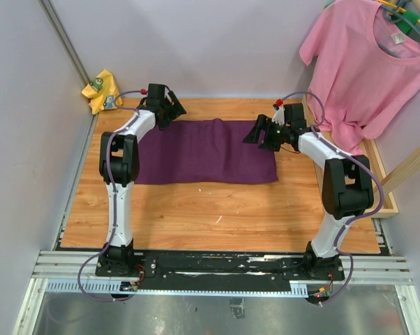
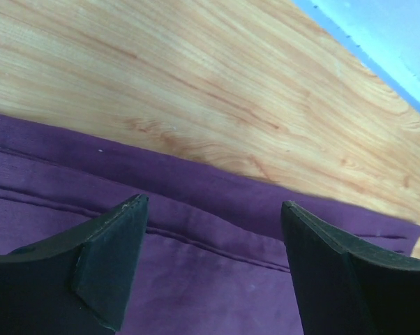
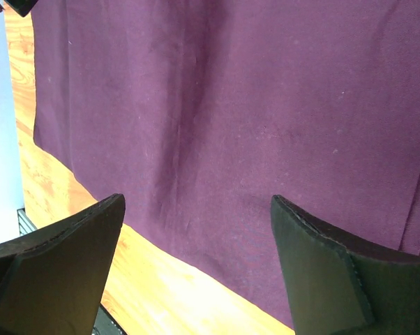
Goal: Open and lay out the surgical kit
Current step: Open the surgical kit at the center of the board.
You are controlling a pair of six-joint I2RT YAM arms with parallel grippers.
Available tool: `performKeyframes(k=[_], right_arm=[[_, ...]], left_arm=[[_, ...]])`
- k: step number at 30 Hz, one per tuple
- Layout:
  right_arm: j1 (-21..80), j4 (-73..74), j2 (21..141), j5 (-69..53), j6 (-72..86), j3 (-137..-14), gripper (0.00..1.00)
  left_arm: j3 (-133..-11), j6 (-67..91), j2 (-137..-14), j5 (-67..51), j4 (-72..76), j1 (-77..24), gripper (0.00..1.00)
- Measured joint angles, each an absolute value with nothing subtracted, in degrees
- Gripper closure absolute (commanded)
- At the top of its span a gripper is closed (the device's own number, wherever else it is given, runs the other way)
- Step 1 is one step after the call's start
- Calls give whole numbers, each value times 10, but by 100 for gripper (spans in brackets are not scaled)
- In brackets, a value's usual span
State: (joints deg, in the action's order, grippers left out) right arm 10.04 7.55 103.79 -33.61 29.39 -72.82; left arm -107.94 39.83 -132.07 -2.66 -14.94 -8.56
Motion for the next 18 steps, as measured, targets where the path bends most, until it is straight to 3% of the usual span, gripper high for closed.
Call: performKeyframes(k=[5, 18], right_arm=[[101, 76, 1040, -337, 290, -728, 15], [101, 74, 1061, -345, 287, -728, 16]], left_arm=[[-1079, 373, -1332, -37, -155, -88, 23], [-1056, 307, -1330, -44, -147, -116, 47]])
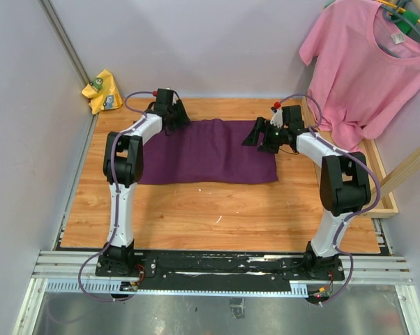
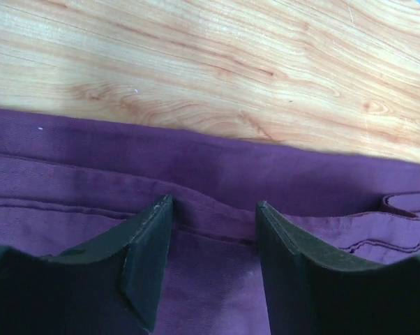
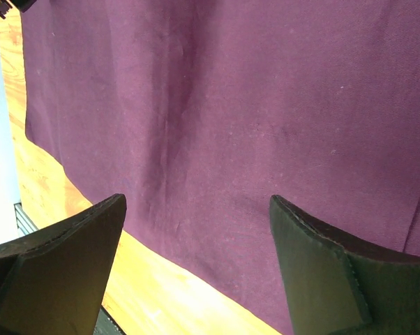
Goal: Open and lay out the surgical kit
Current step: Open the surgical kit at the center of the board.
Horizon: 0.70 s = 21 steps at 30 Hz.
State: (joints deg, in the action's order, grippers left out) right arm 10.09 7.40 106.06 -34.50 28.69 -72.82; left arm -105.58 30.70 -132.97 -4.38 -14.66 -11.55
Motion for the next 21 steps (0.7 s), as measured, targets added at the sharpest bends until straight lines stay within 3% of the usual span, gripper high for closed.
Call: performKeyframes(k=[3, 6, 13, 17, 21], right_arm=[[101, 72, 1064, -345, 287, -728, 16], [104, 74, 1072, -345, 287, -736, 18], [129, 76, 1094, -345, 290, -792, 23], [132, 78, 1112, -343, 290, -832, 26], [134, 89, 1150, -332, 287, -886, 27]], left_arm=[[-1042, 303, -1323, -48, -133, -114, 54], [-1031, 297, -1315, -49, -129, -114, 68], [-1015, 290, -1302, -53, -126, -114, 78], [-1014, 288, -1296, -53, -126, -114, 97], [-1008, 285, -1283, -61, -127, -114, 100]])
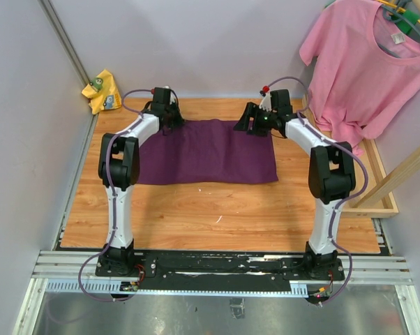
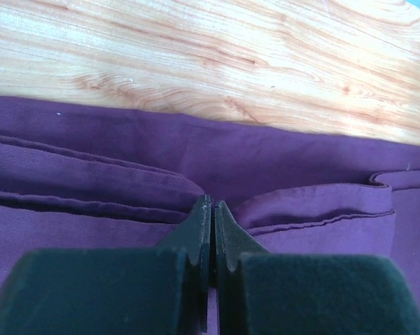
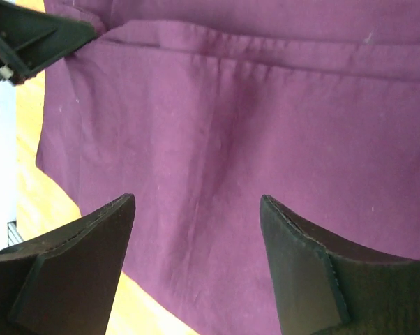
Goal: Open and lay out the surgical kit
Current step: Open the surgical kit at the center of the board.
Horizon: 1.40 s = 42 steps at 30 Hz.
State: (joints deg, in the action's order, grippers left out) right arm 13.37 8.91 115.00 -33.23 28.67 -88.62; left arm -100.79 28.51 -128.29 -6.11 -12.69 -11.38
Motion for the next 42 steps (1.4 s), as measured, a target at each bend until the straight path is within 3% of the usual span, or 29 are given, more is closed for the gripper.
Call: performKeyframes(k=[12, 14, 19, 24, 32, 42], right_arm=[[168, 142, 1272, -293, 266, -1039, 25], [172, 147, 1287, -288, 265, -1059, 25], [175, 152, 1323, -275, 263, -1108, 25], [177, 153, 1357, -267, 261, -1147, 26], [179, 151, 1399, -269, 262, -1176, 29], [192, 141, 1419, -282, 270, -1194, 47]], left_arm=[[-961, 285, -1229, -80, -121, -114, 96], [-961, 285, -1230, -80, -122, -114, 89], [-985, 281, -1242, -79, -128, -114, 52], [-1010, 278, -1258, -76, -130, -114, 41], [-1016, 276, -1282, -79, -130, -114, 40], [-1016, 272, -1287, -93, -128, -114, 48]])
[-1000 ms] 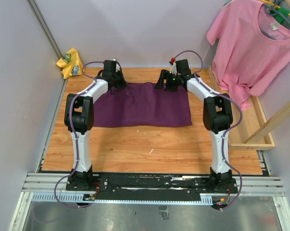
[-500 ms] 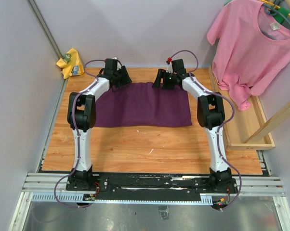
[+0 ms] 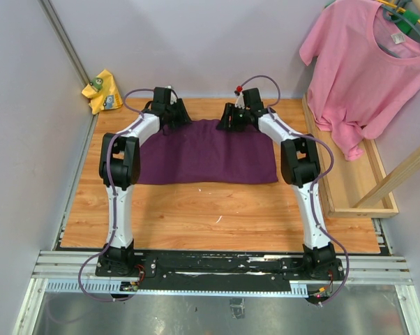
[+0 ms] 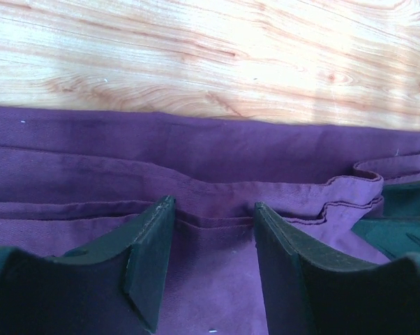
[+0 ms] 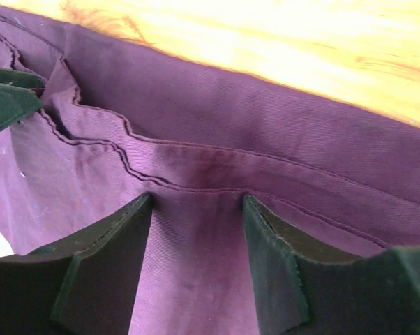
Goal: Open and lay out the surgical kit
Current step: Open the surgical kit at the center of the board.
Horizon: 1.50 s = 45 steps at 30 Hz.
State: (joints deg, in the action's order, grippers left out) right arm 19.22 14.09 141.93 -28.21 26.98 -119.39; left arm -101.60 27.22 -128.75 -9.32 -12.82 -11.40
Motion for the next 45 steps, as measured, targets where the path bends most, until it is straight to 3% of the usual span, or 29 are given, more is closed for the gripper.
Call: performKeyframes(k=[6, 11, 14, 19, 28, 36, 45], right_arm=[[195, 135, 1420, -292, 272, -1194, 70], [195, 134, 1420, -296, 272, -1194, 89], [195, 131, 1419, -300, 270, -1194, 95], [195, 122, 1413, -300, 269, -1184, 98], [196, 118, 1390, -289, 265, -1155, 99], [199, 115, 1372, -283, 265, -1142, 99], [210, 113, 1360, -277, 256, -1140, 99]], left_arm=[[-1016, 272, -1287, -103, -124, -114, 65], [-1016, 270, -1288, -104, -122, -114, 70], [-1016, 270, -1288, -104, -121, -114, 70], [-1015, 270, -1288, -103, -121, -114, 67], [-1010, 259, -1288, -86, -124, -114, 41], [-992, 257, -1277, -66, -126, -114, 37], [-936, 259, -1210, -51, -123, -107, 24]])
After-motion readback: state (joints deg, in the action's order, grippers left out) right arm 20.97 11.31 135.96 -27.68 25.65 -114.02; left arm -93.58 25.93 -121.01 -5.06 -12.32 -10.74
